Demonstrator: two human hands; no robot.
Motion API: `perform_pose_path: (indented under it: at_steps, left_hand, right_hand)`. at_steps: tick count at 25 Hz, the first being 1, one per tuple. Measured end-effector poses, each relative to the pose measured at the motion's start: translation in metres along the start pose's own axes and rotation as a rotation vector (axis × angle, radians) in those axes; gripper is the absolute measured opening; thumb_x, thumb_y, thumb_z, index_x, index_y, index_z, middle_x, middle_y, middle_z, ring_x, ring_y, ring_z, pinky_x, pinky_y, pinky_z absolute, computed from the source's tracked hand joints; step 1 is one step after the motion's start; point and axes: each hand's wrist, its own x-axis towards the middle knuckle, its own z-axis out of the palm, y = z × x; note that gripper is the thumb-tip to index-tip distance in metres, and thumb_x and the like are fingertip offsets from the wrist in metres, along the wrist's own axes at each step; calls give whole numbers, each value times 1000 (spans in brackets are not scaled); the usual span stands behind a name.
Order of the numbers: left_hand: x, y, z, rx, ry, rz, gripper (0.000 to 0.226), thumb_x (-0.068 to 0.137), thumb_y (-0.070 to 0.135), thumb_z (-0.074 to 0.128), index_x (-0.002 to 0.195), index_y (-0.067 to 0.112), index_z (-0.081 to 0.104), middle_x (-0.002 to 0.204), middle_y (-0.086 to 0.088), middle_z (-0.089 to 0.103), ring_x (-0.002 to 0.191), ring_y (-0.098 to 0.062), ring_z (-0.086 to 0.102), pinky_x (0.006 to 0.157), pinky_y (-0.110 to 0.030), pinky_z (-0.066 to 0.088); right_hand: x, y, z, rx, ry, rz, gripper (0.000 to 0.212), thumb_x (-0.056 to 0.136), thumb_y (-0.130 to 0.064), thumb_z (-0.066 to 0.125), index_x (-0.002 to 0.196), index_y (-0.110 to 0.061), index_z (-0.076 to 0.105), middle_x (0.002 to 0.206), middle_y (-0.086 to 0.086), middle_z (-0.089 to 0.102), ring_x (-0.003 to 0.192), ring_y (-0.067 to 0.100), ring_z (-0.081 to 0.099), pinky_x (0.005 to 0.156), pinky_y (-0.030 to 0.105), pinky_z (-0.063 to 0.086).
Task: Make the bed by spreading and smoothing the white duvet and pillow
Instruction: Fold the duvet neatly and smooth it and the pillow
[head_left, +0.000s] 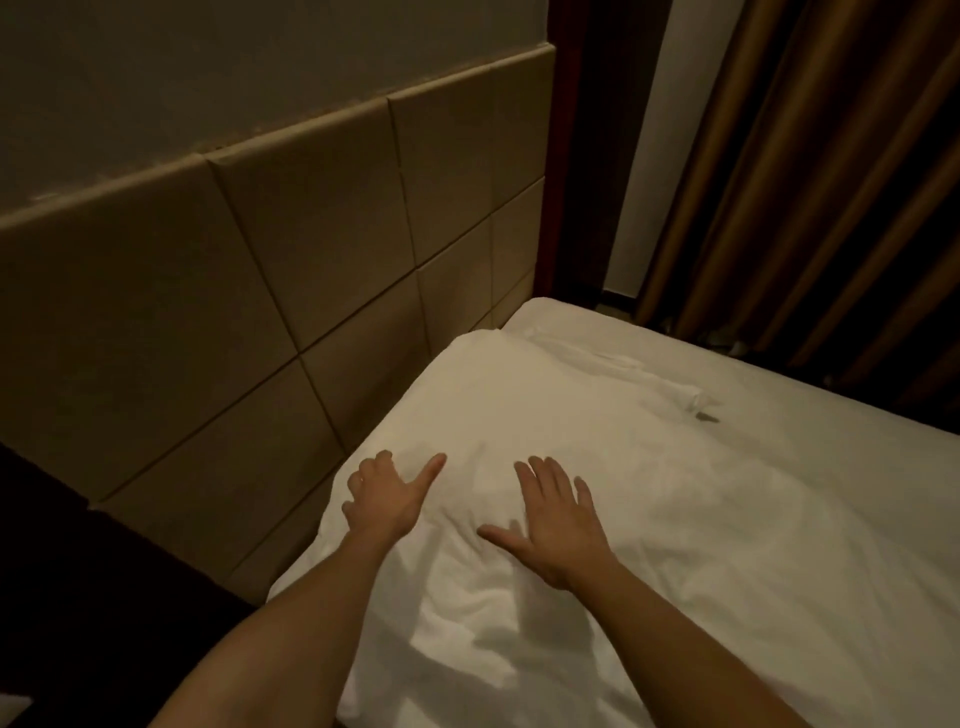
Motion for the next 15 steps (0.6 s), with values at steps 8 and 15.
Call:
perform_pose_path:
  at_steps: [8,15]
  left_hand:
    - [160,-43,31,-183,-115,-175,122,66,101,26,157,20,28,163,-7,30,151,-28,24,119,-49,24]
    - [197,-93,77,-360,-327,-397,108,69,99,16,137,25,55,134,-9,61,123,-30,56,106,-41,44]
  right_hand:
    - [284,-70,-17,-328,-95,-422,100,83,-90,15,162,-29,9,170,-4,-1,155,20,-12,124,49,-8]
    - [368,-76,80,-410,-297,-509,101,85,-90,5,158,-25,28,157,5,42,152,24,25,124,50,4]
